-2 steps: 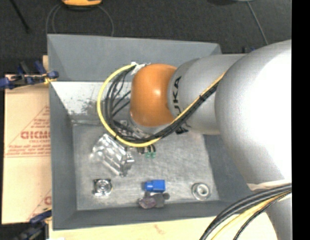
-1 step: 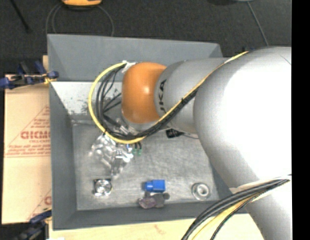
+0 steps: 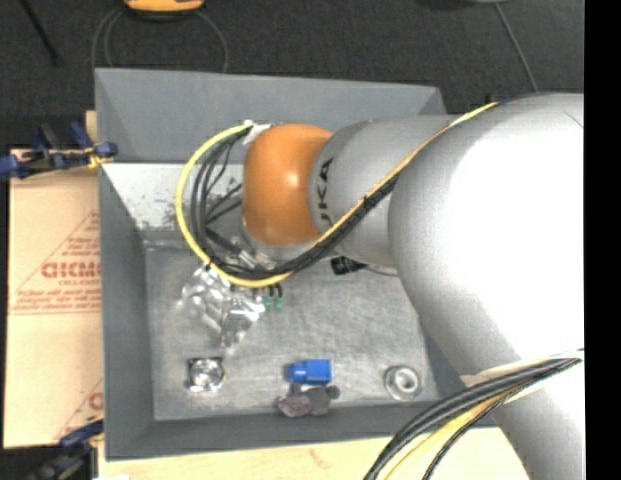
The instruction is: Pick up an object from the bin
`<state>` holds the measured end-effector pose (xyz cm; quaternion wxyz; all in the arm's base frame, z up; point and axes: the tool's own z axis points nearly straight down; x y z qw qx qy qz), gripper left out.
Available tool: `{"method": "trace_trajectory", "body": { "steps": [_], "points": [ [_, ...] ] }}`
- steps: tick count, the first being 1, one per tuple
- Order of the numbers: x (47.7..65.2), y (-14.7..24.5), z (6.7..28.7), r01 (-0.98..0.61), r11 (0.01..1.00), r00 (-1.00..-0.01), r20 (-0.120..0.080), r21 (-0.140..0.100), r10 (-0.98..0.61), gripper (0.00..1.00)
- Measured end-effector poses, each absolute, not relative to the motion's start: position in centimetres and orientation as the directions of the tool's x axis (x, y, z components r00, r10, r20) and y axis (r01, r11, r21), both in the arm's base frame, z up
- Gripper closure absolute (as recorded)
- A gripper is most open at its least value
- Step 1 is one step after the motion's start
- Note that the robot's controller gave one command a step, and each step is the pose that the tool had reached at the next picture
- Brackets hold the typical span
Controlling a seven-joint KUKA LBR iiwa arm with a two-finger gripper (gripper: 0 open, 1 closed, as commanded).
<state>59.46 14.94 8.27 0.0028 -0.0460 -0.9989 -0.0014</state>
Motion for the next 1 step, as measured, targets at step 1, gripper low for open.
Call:
{"method": "trace_trajectory", "body": {
  "steps": [1],
  "points": [
    [60.29,14.4,22.21,0.135,0.991,-0.991,-0.006,0.002,0.135,1.0]
  ]
}}
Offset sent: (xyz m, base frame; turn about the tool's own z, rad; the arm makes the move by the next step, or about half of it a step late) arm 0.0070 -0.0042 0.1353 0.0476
